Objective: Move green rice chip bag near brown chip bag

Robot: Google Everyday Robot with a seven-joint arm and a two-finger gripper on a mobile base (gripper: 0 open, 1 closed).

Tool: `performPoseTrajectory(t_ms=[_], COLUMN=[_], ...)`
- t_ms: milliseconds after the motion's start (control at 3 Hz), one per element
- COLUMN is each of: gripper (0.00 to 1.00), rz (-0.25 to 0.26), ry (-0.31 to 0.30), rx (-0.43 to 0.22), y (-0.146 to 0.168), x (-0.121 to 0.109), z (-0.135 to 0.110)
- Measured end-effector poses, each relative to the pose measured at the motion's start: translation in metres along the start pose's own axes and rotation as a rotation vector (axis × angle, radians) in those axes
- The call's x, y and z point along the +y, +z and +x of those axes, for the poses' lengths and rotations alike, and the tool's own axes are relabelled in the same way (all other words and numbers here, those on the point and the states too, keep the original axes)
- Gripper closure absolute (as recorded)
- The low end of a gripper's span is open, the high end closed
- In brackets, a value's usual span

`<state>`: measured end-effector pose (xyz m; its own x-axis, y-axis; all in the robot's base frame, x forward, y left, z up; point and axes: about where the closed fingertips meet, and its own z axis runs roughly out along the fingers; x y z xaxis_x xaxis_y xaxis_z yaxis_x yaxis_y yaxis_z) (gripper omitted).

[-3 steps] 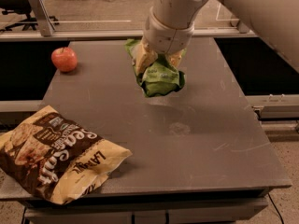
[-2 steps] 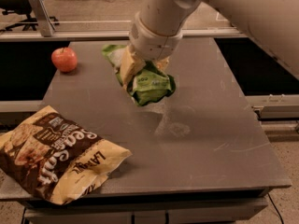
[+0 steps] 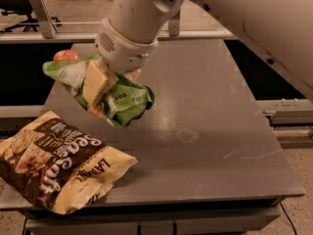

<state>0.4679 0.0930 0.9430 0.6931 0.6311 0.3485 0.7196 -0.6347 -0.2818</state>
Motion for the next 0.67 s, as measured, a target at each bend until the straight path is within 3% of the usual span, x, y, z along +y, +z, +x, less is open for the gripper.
performPoseTrajectory(t_ms=[333, 667], gripper=[1.00, 1.00], rz=[0.090, 0.099], ry=[-0.079, -0.099], rx=[-0.092, -0.130], y=[0.029, 0.048], x=[-0.013, -0.005], z=[-0.006, -0.012])
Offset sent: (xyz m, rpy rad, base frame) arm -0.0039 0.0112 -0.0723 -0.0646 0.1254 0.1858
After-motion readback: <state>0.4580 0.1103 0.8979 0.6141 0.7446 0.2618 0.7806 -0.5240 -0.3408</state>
